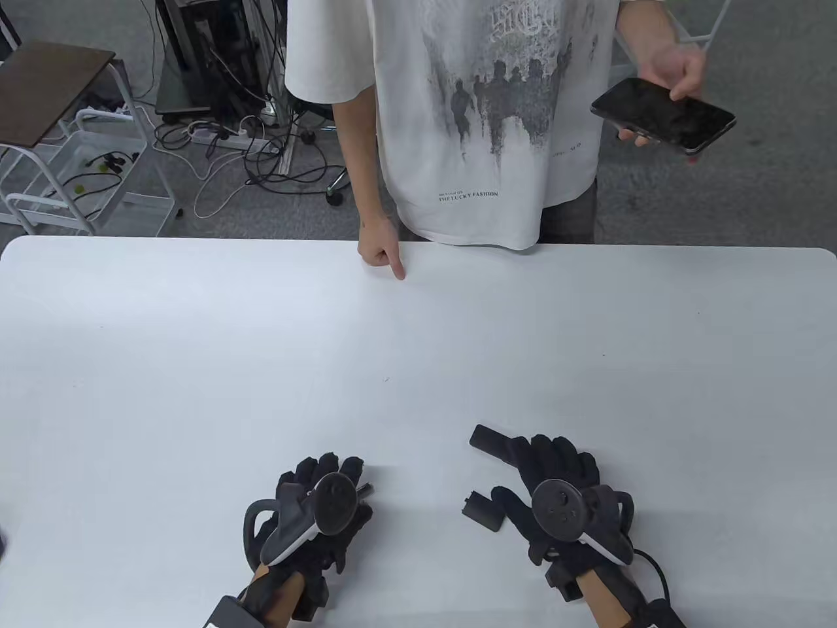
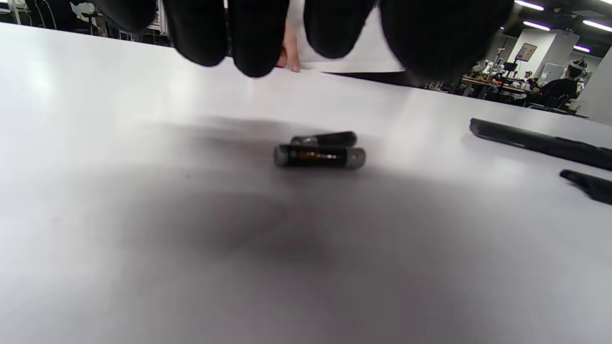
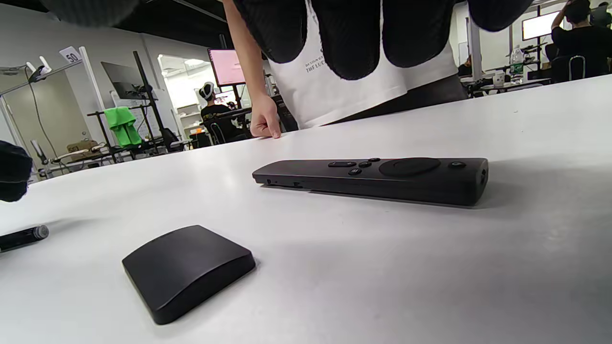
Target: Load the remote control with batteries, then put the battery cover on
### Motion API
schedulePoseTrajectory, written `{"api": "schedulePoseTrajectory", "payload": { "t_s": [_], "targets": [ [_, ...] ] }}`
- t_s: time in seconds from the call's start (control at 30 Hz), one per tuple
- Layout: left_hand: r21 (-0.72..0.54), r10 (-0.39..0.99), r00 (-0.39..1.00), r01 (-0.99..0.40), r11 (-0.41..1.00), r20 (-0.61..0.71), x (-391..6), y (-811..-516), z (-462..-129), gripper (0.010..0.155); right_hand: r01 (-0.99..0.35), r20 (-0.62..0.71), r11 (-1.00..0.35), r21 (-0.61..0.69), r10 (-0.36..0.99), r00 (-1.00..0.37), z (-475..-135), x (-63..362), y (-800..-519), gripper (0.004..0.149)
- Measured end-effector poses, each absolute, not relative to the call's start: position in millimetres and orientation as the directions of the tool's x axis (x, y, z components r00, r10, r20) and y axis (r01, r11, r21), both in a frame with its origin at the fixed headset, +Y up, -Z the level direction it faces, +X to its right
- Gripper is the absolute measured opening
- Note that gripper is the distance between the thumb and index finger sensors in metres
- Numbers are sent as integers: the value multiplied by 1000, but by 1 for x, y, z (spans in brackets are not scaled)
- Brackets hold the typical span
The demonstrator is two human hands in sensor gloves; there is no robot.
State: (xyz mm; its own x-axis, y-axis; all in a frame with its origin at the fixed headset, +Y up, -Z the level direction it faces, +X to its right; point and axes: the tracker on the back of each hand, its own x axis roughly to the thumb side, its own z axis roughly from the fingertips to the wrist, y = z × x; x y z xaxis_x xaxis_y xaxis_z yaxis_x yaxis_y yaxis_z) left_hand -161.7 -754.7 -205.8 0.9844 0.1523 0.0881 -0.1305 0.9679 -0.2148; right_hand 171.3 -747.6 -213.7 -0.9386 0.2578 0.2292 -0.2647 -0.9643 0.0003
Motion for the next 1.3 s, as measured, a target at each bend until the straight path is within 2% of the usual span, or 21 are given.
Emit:
{"api": "schedulePoseTrajectory", "payload": {
  "t_s": [0.33,0.57,0.7,0.87,1.0,1.1,1.17,1.3],
  "targets": [
    [-201,160,984,-141,969,81,-162,-753,-206,76,-278,173,-959,-56,265,-949,-220,185,-747,84],
    [-191,161,983,-142,971,89,-162,-751,-205,76,-189,69,-976,-105,183,-981,-232,206,-749,84],
    [-187,162,983,-143,972,92,-162,-751,-205,76,-157,36,-986,-60,155,-987,-239,216,-755,86],
    [-188,159,982,-139,972,98,-161,-752,-204,76,-140,77,-988,69,146,-986,-247,211,-773,87],
    [-188,159,982,-138,973,103,-160,-752,-204,76,7,92,-996,86,1,-996,-254,198,-786,83],
    [-186,160,981,-139,973,107,-159,-752,-203,76,-2,95,-1000,22,4,-995,-253,194,-785,78],
    [-180,161,980,-139,974,114,-158,-752,-203,76,11,111,-1000,18,-9,-994,-253,192,-783,79],
    [-169,176,975,-152,974,137,-154,-751,-201,77,-7,157,-997,-75,-5,-988,-248,188,-772,80]
  ]
}}
